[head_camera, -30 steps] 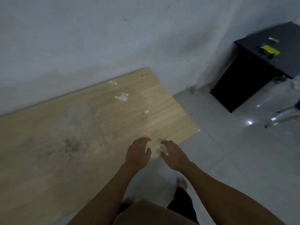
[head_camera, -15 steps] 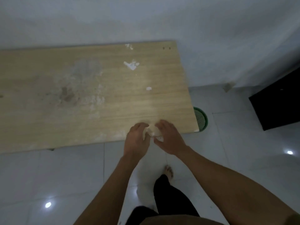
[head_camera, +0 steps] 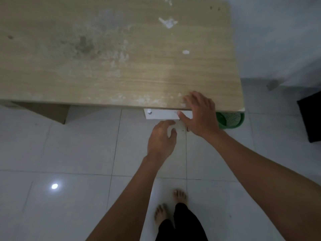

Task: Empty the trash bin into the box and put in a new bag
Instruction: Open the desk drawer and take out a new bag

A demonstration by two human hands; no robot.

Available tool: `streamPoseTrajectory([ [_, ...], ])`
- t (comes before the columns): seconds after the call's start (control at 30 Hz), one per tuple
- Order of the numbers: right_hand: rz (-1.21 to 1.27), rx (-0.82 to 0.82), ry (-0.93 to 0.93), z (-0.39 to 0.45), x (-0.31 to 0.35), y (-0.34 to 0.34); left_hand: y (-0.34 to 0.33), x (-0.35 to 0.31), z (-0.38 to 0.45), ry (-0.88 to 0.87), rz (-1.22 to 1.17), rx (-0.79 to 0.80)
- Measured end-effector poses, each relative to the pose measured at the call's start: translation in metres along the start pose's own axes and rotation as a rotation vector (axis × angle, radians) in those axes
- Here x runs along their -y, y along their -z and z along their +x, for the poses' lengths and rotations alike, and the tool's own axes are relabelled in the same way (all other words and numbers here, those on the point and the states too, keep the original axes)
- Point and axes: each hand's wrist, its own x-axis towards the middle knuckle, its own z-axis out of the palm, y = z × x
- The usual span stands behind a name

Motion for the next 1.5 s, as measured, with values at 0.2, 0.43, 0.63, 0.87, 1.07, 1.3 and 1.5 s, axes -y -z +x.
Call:
streamPoseTrajectory([
  [0.2,-0.1,-0.1,0.12,0.023,-0.021,-0.009,-0.051,0.017,0.042,0.146,-0.284,-0.058],
  [0.43,-0.104,-0.126,0.162,0.031,-0.031,-0.027,-0.1,0.03,0.08,0.202,-0.566,-0.207],
  [0.63,-0.073,-0.138,0.185,0.033,-0.034,-0.028,-0.122,0.026,0.1,0.308,-0.996,-0.287],
  [0.87,-0.063,-0.184,0.19,0.032,-0.034,-0.032,-0.126,0.023,0.112,0.322,-1.283,-0.341],
  [1.07,-0.053,-0.214,0.18,0.028,-0.031,-0.032,-0.126,0.022,0.12,0.288,-1.326,-0.31],
  [1.3,-0.046,-0.237,0.193,0.03,-0.03,-0.033,-0.127,0.015,0.129,0.394,-1.414,-0.378],
  [1.5,-0.036,-0.241,0.176,0.028,-0.028,-0.029,-0.13,0.015,0.131,0.376,-1.249,-0.444],
])
